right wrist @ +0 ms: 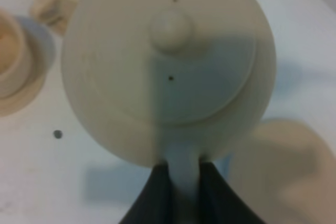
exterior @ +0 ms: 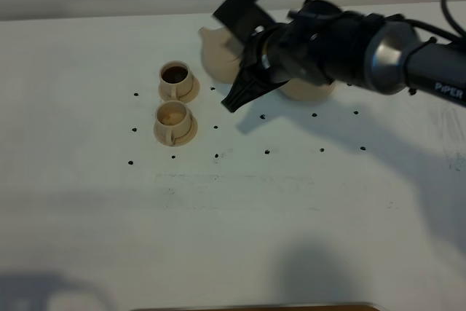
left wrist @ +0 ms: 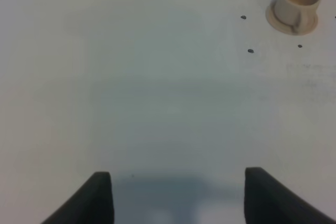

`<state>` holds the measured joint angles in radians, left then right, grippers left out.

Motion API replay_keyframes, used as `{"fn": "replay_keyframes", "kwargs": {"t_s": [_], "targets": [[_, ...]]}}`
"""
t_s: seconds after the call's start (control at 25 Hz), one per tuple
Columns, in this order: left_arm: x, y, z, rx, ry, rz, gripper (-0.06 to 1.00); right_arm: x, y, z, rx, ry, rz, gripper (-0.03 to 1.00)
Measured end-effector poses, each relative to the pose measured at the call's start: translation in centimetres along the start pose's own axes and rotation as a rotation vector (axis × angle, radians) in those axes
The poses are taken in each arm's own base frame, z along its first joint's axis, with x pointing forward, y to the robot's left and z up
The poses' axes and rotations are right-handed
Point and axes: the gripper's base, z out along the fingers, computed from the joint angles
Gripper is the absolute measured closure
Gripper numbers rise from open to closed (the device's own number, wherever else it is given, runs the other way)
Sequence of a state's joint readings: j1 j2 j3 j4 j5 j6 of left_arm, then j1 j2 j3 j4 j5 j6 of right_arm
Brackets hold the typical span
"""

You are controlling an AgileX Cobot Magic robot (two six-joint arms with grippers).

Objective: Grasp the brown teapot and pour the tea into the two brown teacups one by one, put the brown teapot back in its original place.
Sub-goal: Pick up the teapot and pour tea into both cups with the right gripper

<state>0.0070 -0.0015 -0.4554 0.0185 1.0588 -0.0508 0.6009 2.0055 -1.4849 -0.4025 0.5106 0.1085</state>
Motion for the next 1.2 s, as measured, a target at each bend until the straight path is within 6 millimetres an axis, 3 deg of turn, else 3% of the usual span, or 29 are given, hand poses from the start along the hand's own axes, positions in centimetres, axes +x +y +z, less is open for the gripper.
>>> {"fn": "replay_keyframes", "kwargs": {"t_s": [0.48,0.8,1.04,1.2], "targets": [[0.0,0.0,0.0,0.0,0.0,0.0,0.35,1.5,0.8,4.1,-0.052,0.074,0.056,0.88],[0.0,0.0,0.0,0.0,0.0,0.0,0.35,0.7,1.2,5.3,-0.056,0.051,0.05,0.88],[0.0,0.0,0.0,0.0,0.0,0.0,0.35,1.8,2.0,7.2,-0.067,0.096,0.041,0.88],[0.0,0.0,0.0,0.0,0.0,0.0,0.35,1.9,2.0,7.3,-0.067,0.098,0.038,0.88]]}}
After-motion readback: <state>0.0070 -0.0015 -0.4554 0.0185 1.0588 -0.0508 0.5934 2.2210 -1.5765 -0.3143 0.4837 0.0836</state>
